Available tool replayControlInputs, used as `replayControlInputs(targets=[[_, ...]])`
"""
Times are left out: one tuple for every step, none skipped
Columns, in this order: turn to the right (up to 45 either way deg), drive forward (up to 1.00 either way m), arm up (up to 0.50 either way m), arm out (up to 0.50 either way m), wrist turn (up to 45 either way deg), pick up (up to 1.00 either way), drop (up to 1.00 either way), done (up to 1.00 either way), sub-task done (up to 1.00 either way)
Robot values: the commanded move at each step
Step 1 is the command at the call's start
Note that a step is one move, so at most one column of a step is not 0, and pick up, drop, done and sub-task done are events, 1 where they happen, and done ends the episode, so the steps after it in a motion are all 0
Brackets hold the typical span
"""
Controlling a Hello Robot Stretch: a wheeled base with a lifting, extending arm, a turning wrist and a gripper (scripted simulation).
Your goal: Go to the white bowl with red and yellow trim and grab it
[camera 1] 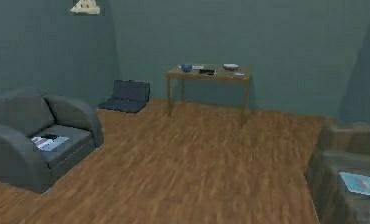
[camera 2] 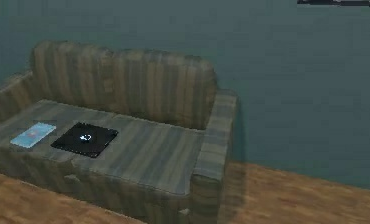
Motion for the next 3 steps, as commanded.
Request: replayControlInputs(targets=[[0.0,1.00,0.00,0.00,0.0,0.00,0.00,0.00,0.00],[0.0,1.00,0.00,0.00,0.0,0.00,0.00,0.00,0.00],[0.0,0.50,0.00,0.00,0.0,0.00,0.00,0.00,0.00]])
